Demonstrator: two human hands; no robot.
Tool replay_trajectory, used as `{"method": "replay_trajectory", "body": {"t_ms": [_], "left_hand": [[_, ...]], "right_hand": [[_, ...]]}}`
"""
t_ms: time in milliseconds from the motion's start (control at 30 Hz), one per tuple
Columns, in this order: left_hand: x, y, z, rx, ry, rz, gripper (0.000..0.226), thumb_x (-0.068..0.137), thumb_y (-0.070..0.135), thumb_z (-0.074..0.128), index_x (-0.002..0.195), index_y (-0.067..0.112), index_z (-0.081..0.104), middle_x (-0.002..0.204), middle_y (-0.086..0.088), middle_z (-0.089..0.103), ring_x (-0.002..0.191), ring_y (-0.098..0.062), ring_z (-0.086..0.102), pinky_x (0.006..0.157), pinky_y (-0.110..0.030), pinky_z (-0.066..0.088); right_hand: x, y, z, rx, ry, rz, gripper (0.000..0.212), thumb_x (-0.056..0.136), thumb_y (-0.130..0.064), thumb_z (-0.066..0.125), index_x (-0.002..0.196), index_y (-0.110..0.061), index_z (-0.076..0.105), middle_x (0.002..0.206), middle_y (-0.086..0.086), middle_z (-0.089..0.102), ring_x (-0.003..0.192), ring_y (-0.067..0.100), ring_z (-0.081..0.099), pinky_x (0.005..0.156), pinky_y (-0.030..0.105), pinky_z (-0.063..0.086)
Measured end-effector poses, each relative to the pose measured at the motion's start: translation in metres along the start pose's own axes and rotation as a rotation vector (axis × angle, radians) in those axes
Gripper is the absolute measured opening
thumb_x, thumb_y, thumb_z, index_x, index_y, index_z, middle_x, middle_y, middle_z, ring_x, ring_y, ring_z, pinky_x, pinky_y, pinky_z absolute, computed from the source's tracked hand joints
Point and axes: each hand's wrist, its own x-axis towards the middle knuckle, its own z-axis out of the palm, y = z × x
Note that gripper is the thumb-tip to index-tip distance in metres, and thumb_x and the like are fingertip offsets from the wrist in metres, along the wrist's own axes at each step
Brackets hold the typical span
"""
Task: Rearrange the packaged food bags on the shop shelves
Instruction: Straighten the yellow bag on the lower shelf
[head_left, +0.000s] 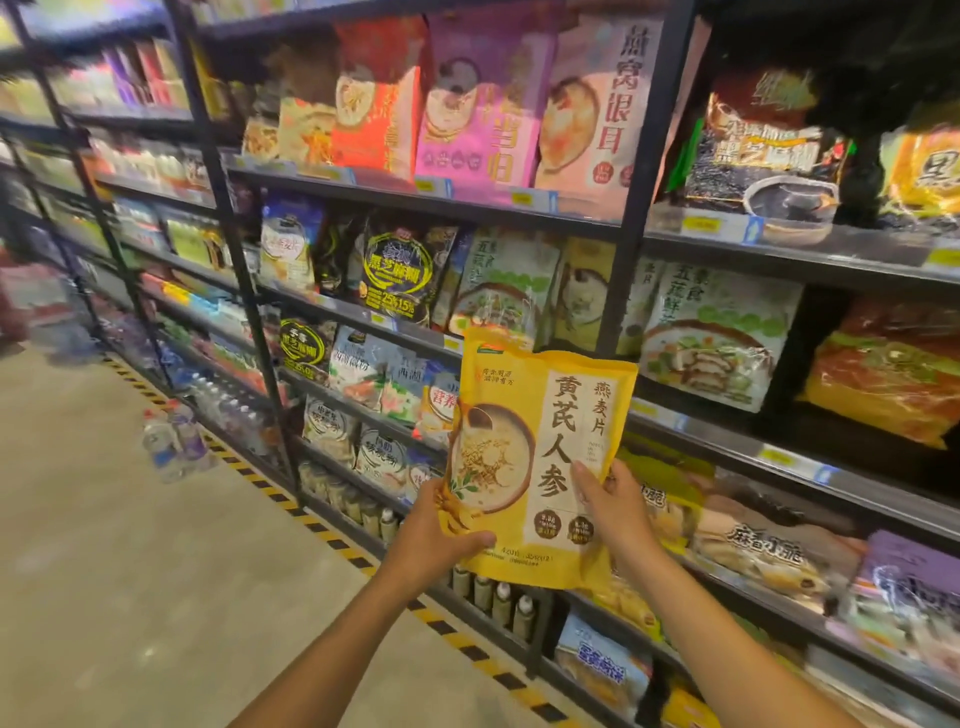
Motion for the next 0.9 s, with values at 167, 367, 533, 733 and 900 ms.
{"method": "replay_trajectory", "body": {"t_ms": [167,367,533,733,900], "left_hand": [[0.026,-0.026,-0.045,-0.007,0.022,-0.020,0.106,0.071,0.047,0.091,0.152,0.026,0.026,0.133,0.010,0.051,0.129,-0.020,0.053,0.103,-0.038,0.049],[0.077,-0.041,-0.081,-0.027,0.049,-0.033,0.104,0.069,0.049,0.091,0.149,0.027,0.028,0.131,0.009,0.054,0.119,-0.017,0.056,0.097,-0.037,0.052],[0.137,-0.039,-0.098,-0.003,0.053,-0.007,0.104,0.070,0.047,0.091,0.149,0.026,0.027,0.125,0.011,0.052,0.121,-0.017,0.055,0.100,-0.038,0.051],[0.210,-0.021,-0.115,0.029,0.058,0.026,0.114,0.067,0.057,0.089,0.154,0.027,0.023,0.140,0.007,0.051,0.132,-0.023,0.053,0.107,-0.046,0.048],[0.263,-0.008,-0.118,0.052,0.074,0.090,0.110,0.070,0.053,0.089,0.155,0.027,0.023,0.143,0.007,0.050,0.134,-0.022,0.051,0.105,-0.040,0.045]], "right_hand": [[0.019,-0.006,0.058,-0.001,-0.029,-0.023,0.028,0.100,-0.030,0.066,0.125,-0.020,0.060,0.114,-0.005,0.073,0.095,0.011,0.073,0.065,0.025,0.060],[0.068,-0.011,0.109,0.007,-0.064,-0.051,0.023,0.099,-0.030,0.067,0.121,-0.026,0.062,0.113,-0.006,0.075,0.095,0.010,0.075,0.072,0.030,0.061],[0.126,-0.011,0.136,0.015,-0.058,-0.082,0.018,0.097,-0.033,0.069,0.114,-0.033,0.063,0.115,-0.005,0.076,0.099,0.014,0.075,0.084,0.044,0.063],[0.196,-0.027,0.159,0.056,-0.065,-0.111,0.026,0.097,-0.035,0.068,0.123,-0.032,0.064,0.117,-0.007,0.076,0.104,0.014,0.074,0.086,0.045,0.062],[0.241,-0.036,0.166,0.069,-0.009,-0.102,0.032,0.098,-0.033,0.066,0.128,-0.024,0.060,0.119,-0.005,0.074,0.101,0.011,0.074,0.082,0.038,0.063]]}}
